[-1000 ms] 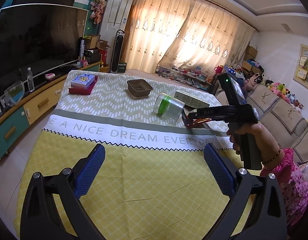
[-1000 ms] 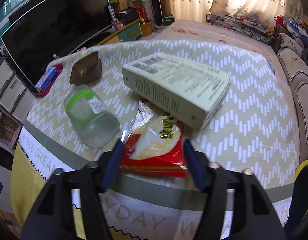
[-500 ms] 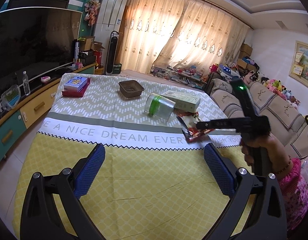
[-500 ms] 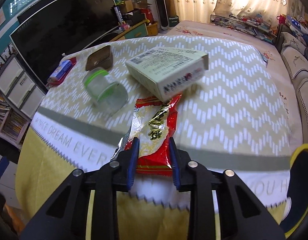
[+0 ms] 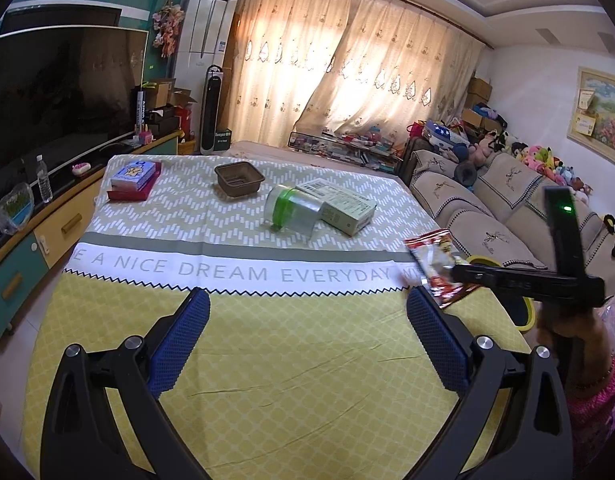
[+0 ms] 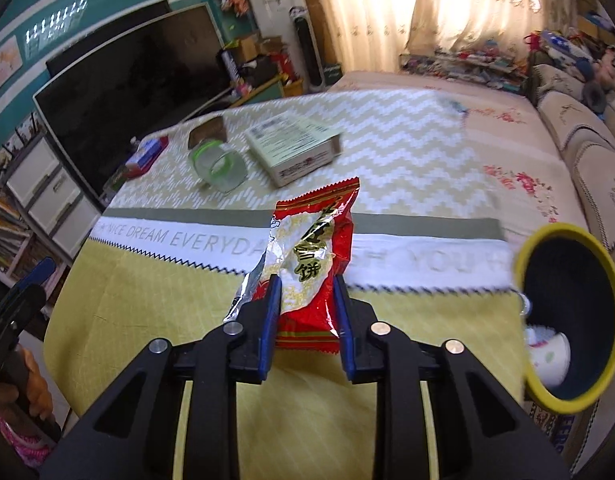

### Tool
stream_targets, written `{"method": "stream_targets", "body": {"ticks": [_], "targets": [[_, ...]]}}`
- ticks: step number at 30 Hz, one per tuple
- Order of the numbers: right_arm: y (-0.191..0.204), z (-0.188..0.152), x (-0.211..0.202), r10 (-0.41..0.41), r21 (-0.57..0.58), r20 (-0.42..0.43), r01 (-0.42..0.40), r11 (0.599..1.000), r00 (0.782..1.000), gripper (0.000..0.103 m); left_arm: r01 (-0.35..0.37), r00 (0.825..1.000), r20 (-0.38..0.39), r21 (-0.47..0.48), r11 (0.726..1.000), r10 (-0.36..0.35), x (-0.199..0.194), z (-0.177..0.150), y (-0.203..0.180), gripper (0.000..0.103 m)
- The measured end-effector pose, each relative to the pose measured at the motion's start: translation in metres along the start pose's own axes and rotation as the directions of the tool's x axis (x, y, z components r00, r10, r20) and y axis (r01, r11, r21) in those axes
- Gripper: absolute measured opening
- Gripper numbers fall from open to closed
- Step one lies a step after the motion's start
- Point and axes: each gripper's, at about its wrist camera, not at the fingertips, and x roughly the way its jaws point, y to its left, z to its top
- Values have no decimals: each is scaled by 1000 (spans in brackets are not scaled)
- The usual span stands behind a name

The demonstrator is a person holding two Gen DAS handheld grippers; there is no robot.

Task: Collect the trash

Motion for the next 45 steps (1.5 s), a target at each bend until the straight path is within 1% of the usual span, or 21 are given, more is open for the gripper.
{"method": "stream_targets", "body": {"ticks": [4,6,7,10,15,17,23,27,29,30,36,39,42,45], "targets": [[-30,-10,-30,-68,44,58,65,997,996,25,1,1000,4,16,1000,-1,-1,2,-10,97],[-49,-14,-39,-99,75,71,94,993,993,25,-1,1000,4,27,1000,1,0,2,-15,97],[-63,-17,-44,-132,102,79,124,987,988,25,-3,1000,3,33,999,3,0,2,-19,97],[-97,-25,-52,-184,167,84,169,971,979,25,-2,1000,-2,41,999,2,3,2,-26,97],[-149,-36,-55,-287,240,62,265,934,956,25,10,1000,-23,56,998,-9,10,3,-41,97],[-164,-38,-53,-309,256,50,287,923,950,25,12,1000,-25,73,997,-10,12,3,-49,97],[-198,-41,-42,-341,279,16,323,904,940,25,21,999,-38,101,995,-17,18,4,-65,97],[-208,-43,-35,-356,288,5,340,895,934,30,25,999,-50,107,994,-20,22,4,-70,97],[-209,-43,-32,-371,287,-3,356,889,929,38,28,998,-55,109,994,-22,25,5,-72,97],[-209,-43,-32,-376,288,-1,360,887,927,40,28,998,-58,110,994,-22,26,4,-72,97],[-203,-42,-34,-377,282,8,359,890,926,46,29,997,-68,103,994,-22,34,6,-68,97],[-198,-40,-35,-370,271,15,353,896,929,46,22,998,-69,108,994,-15,39,8,-65,97],[-190,-37,-35,-365,264,21,347,900,931,47,7,998,-66,127,992,2,47,13,-59,97],[-184,-35,-35,-357,256,26,339,905,934,48,10,997,-71,133,991,0,57,20,-52,97]]}}
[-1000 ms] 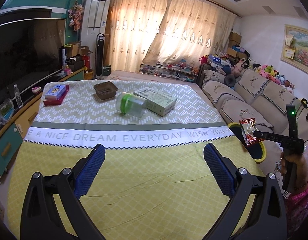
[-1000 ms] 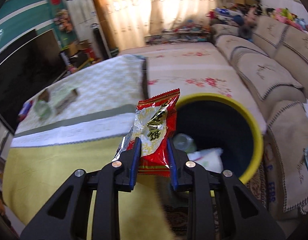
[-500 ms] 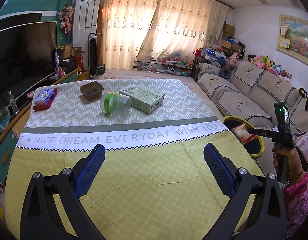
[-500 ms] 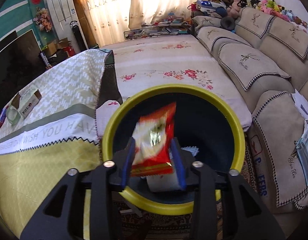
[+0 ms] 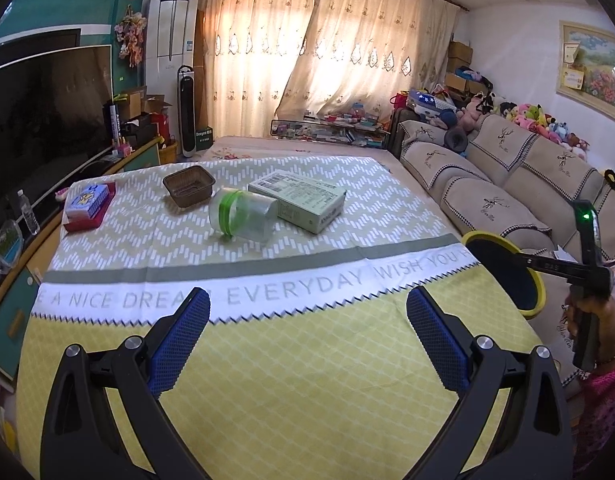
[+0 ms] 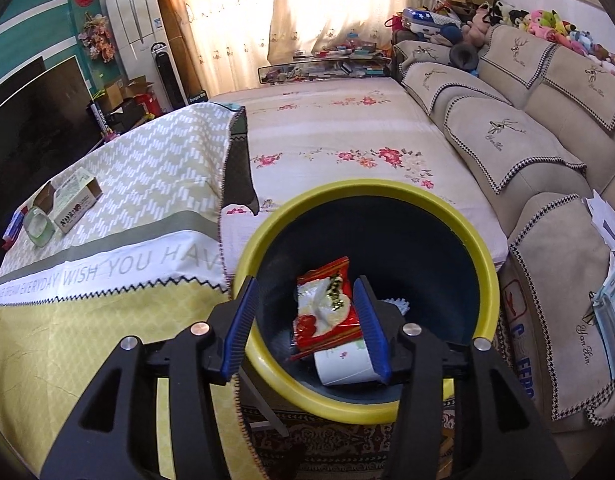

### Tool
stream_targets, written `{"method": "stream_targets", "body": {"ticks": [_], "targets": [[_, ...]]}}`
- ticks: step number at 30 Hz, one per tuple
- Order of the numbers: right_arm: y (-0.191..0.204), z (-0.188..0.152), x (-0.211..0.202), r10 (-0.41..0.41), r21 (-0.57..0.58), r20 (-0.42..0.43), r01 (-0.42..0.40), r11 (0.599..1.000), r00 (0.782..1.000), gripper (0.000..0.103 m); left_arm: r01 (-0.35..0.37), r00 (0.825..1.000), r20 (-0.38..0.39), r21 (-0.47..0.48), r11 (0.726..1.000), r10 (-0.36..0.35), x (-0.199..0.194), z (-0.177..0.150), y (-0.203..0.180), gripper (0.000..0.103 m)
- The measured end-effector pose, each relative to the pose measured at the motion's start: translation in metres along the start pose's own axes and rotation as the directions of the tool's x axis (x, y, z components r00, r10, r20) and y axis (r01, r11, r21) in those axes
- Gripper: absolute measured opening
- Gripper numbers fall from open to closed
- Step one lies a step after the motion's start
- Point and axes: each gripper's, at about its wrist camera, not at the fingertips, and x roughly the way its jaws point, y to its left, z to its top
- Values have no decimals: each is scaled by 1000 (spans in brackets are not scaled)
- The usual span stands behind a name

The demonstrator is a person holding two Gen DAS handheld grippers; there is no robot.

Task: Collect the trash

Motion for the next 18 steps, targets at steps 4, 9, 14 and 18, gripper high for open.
{"method": "stream_targets", "body": {"ticks": [4,9,14,18], "targets": [[6,1,-1,7,-8,-2,-7,1000,1000,49,-2,1000,-8,19,1000,2,17,12,13,97],[13,3,2,14,-14,-7,-14,1000,1000,49,-7,1000,-22,70,998,9,38,28,25,97],[19,6,4,20,-15,-9,-20,1000,1000,50,16,999,-45,103,995,-11,61,40,38,98],[25,8,5,24,-20,-7,-25,999,1000,51,28,997,-75,125,992,-19,81,44,48,98]]}}
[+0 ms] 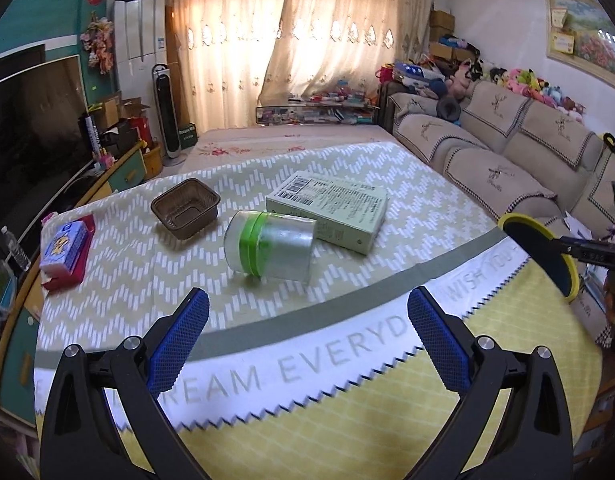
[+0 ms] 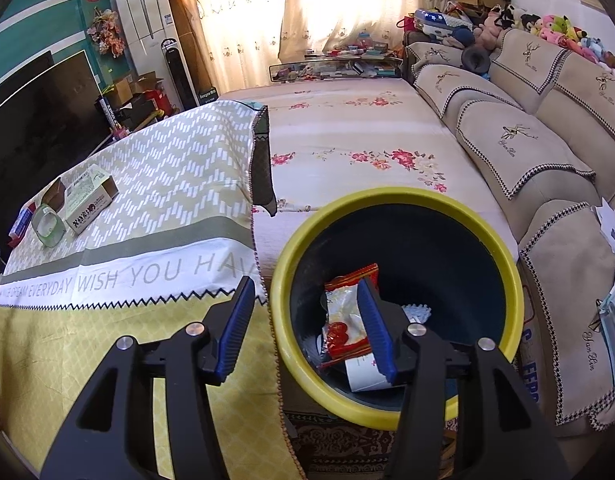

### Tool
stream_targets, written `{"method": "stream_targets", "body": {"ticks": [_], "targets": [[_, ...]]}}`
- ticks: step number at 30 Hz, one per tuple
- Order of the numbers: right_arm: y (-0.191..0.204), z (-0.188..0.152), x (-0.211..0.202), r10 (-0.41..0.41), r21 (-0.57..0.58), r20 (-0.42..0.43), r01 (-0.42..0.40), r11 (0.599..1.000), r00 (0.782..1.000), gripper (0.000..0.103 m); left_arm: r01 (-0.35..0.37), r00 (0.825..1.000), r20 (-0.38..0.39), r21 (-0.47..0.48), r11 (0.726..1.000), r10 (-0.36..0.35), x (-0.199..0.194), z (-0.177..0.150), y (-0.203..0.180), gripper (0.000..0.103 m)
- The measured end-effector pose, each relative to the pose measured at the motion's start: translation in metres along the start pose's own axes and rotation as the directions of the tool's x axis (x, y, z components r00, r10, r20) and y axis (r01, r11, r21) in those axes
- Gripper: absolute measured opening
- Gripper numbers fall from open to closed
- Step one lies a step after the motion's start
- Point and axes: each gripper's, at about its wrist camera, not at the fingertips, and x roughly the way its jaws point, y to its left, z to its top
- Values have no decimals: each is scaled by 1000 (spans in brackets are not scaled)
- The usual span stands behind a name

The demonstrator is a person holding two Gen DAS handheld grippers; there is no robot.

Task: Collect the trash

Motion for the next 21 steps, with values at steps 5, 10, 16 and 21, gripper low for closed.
{"method": "stream_targets", "body": {"ticks": [5,10,16,21], "targets": [[7,4,3,5,-4,-3,-5,1000,1000,52,-1,1000,-5,47,999,2,20,10,13,98],[15,7,7,8,-12,-10,-8,1000,1000,52,34,999,-20,57,998,-33,42,25,24,98],[23,11,11,12,-24,-18,-13,1000,1000,53,35,998,-58,87,996,-31,73,32,23,98],[27,13,15,16,-32,-25,-17,999,1000,53,26,996,-88,95,995,-17,92,34,25,98]]}}
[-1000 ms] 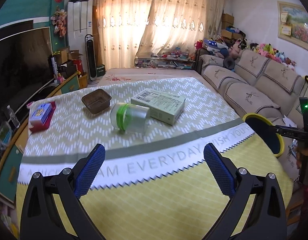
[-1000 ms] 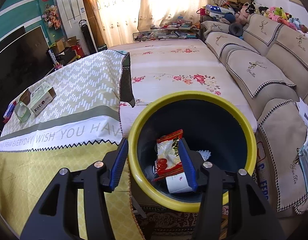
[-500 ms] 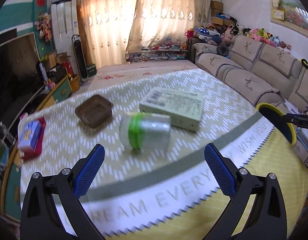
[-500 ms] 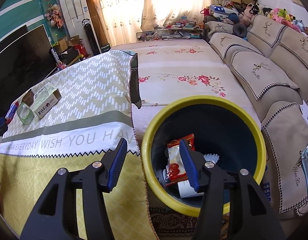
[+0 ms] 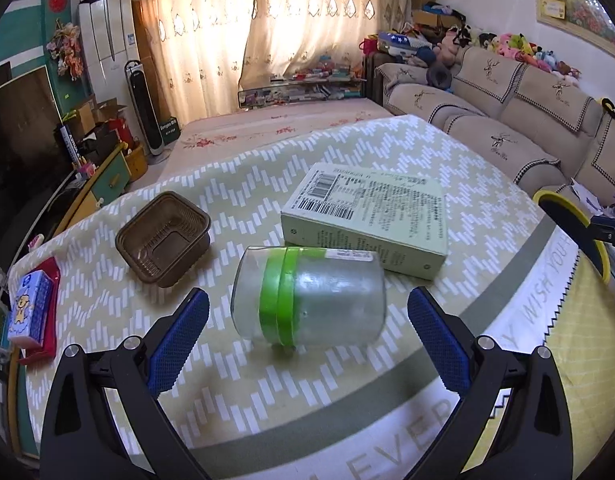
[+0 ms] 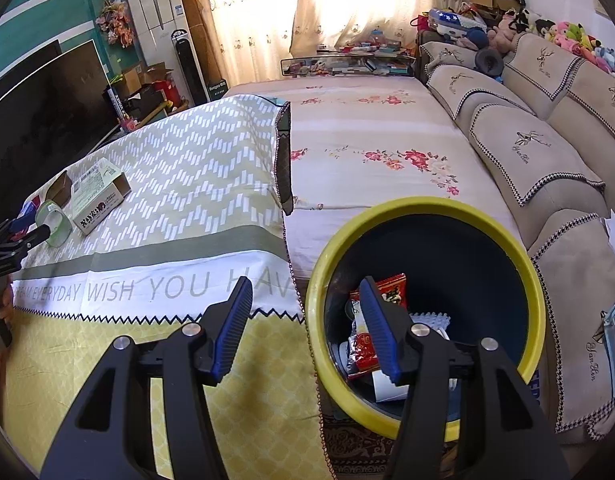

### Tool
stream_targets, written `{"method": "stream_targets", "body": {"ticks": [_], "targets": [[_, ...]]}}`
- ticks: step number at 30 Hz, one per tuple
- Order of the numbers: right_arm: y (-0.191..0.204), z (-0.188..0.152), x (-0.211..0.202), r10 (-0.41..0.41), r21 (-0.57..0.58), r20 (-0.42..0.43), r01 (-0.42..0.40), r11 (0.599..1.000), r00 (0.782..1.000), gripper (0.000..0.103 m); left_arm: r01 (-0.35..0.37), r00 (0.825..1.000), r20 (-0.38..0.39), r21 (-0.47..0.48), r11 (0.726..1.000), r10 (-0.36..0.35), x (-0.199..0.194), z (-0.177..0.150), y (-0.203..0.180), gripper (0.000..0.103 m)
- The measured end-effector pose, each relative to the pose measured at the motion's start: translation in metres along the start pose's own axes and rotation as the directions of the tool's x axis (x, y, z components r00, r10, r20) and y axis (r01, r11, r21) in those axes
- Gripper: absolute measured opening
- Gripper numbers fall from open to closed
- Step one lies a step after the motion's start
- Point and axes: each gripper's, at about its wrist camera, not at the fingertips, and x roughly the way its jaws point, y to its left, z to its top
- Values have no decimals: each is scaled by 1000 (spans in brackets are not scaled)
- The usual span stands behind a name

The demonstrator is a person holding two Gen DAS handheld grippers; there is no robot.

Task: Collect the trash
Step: 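Grasp the clear plastic cup with green band using the left tool, then carry the clear cup to the bin and open the left tool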

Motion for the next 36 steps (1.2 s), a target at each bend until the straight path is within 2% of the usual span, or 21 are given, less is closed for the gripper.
{"method": "stream_targets", "body": {"ticks": [4,6,7,8,12,18,24,26,30,33,36], "targets": [[0,0,3,4,4,-6,-4,1000,1000,54,12,1000,-22,-24,1000,-13,11,2,6,87],[-1,-1,4,6,7,-11,-6,1000,1000,54,18,999,-33,-26,1000,-19,14,3,7,79],[-2,-2,4,7,7,-12,-7,1000,1000,54,28,999,-36,-25,999,-29,15,3,7,72],[-2,-2,4,9,8,-12,-8,1000,1000,54,36,999,-39,-26,999,-37,15,2,6,70],[-5,-4,0,15,17,-3,-15,1000,1000,54,29,998,-48,-20,999,-30,9,0,-1,70],[-18,-14,-14,18,41,17,-19,999,1000,54,41,999,-20,26,999,-40,-30,-2,-32,70],[-40,-31,-29,4,77,31,-6,997,1000,56,112,994,14,41,993,-112,-74,-6,-86,70],[-48,-38,-34,-2,91,31,-1,996,1000,56,142,989,27,64,988,-144,-84,-10,-115,70],[-65,-49,-41,-22,112,33,18,994,999,56,220,974,30,126,967,-226,-91,-12,-173,70],[-78,-57,-52,-47,128,48,41,991,998,56,291,955,15,165,942,-297,-89,-8,-216,70],[-93,-64,-64,-83,147,65,72,986,994,56,327,942,8,195,925,-335,-86,1,-248,70]]}}
